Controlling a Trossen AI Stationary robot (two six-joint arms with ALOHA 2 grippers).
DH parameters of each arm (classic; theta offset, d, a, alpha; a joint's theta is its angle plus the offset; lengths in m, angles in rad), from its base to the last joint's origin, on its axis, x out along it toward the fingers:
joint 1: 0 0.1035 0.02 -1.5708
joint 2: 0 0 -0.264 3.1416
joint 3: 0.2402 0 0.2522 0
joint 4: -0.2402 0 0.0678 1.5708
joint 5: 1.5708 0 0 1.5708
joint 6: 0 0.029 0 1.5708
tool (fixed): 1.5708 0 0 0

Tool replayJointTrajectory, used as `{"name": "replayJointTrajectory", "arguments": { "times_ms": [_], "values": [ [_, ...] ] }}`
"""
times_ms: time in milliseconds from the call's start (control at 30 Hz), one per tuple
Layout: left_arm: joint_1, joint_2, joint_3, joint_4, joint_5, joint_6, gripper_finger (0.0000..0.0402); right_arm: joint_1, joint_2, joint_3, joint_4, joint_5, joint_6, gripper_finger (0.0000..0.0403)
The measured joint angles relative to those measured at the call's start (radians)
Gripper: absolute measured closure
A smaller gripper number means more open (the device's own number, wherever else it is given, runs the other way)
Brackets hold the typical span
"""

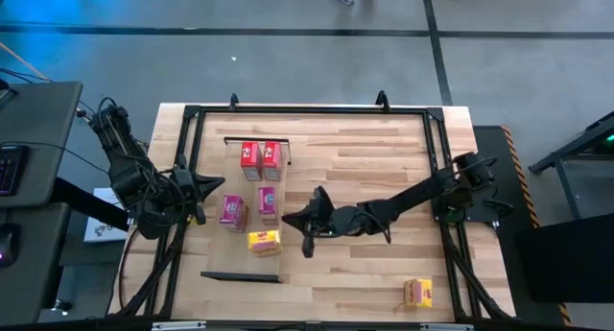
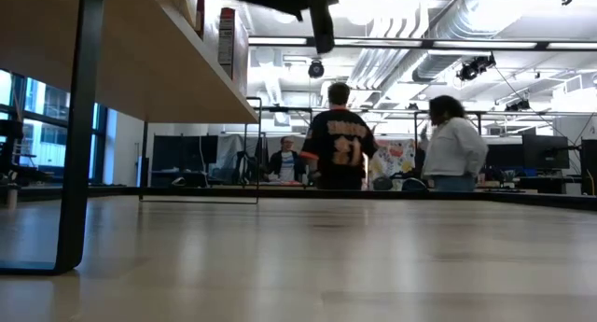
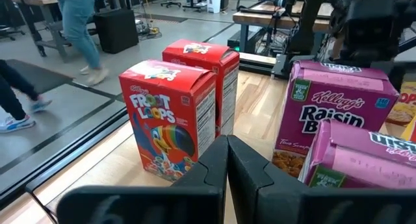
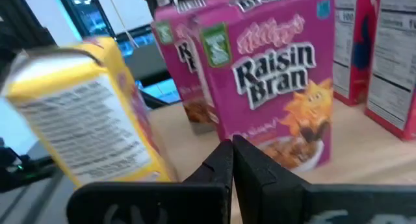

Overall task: Stack cereal on shelf
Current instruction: Put the top yellow cereal box on the shelf

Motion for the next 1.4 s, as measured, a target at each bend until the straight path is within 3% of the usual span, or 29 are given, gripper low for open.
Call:
{"name": "replayJointTrajectory", "arguments": {
  "times_ms": [900, 1400],
  "values": [
    [0.000, 0.000, 0.000, 0.000, -0.001, -0.001, 0.0402, 0.049, 0.025, 0.016, -0.019, -0.073, 0.132, 0.0403],
    [0.000, 0.000, 0.000, 0.000, -0.005, -0.001, 0.0401, 0.075, 0.026, 0.016, -0.004, 0.061, 0.182, 0.0403]
  ]
}}
